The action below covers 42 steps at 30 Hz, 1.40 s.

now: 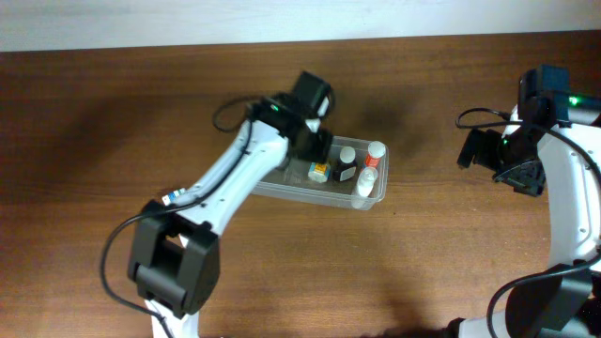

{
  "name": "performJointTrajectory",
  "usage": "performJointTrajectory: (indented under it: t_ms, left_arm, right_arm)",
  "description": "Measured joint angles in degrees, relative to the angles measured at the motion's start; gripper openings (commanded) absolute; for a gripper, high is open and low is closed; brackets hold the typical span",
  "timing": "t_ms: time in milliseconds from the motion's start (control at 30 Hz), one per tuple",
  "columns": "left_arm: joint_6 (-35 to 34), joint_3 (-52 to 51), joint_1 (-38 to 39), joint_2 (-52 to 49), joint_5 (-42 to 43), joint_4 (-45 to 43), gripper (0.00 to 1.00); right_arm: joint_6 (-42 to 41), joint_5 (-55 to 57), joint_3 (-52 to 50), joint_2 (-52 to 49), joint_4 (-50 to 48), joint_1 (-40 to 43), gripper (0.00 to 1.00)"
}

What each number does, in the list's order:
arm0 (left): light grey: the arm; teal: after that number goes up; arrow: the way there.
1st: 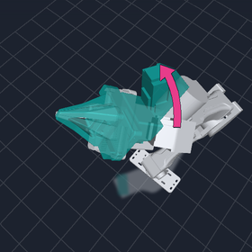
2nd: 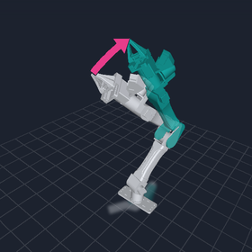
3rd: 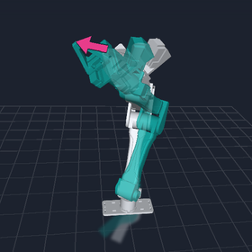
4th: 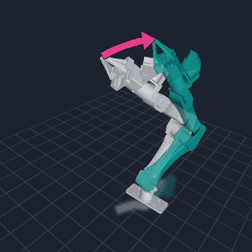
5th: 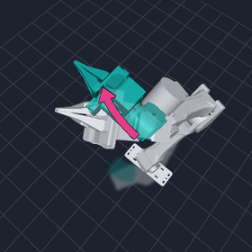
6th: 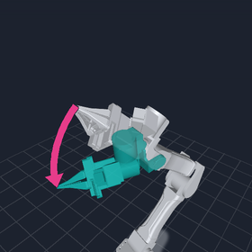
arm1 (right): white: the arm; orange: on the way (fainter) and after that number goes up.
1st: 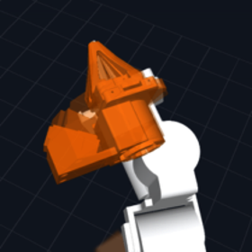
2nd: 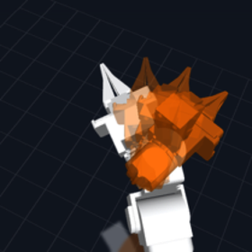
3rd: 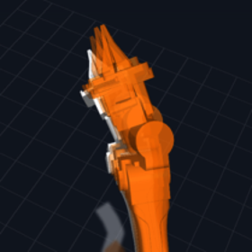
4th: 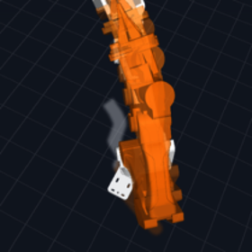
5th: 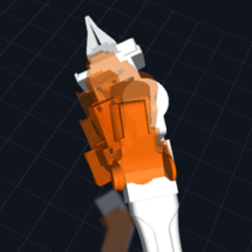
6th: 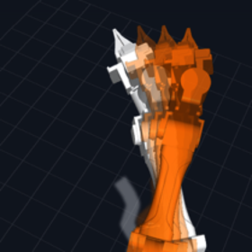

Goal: Pack container
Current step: 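Place the gold-lidded jar in the container's middle and release, then grasp the white-blue medicine box with the left gripper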

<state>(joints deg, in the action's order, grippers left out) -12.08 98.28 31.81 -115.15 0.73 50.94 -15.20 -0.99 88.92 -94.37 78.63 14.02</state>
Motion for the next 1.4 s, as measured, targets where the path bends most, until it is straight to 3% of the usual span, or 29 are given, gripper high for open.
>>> performJointTrajectory:
  t_ms: [33, 133, 367, 667, 1000, 1133, 1400]
  left_arm:
    - [0.79, 3.17, -1.79, 0.94, -1.77, -0.37, 0.71]
    - [2.27, 8.11, -7.04, 3.37, -4.76, -4.57, 0.50]
    - [3.34, 9.35, -18.47, 2.62, -4.37, -7.19, 0.33]
    - [3.50, 9.35, -17.99, -7.30, -0.44, -4.24, 0.33]
    - [3.50, 9.31, -17.97, -8.72, -0.04, 12.26, 0.33]
    - [3.52, 9.31, -17.94, -8.72, -0.04, 14.84, 0.36]
    - [3.06, 14.73, -20.24, -8.94, 0.15, 17.35, 0.69]
  right_arm:
    - [0.00, 0.02, 0.00, 0.00, 0.00, 0.00, 0.98]
    - [0.02, 0.00, 0.00, 0.00, -0.02, 0.00, 0.98]
    - [0.04, 0.02, 0.00, 0.00, 0.00, 0.00, 0.98]
    - [0.00, 0.00, 0.00, 0.00, -0.02, 0.00, 0.98]
    - [0.04, 0.02, 0.00, 0.00, -0.02, 0.00, 0.98]
    - [0.02, 0.00, 0.00, 0.00, -0.02, 0.00, 0.98]
    - [0.02, 0.02, 0.00, 0.00, 0.00, 0.00, 0.98]
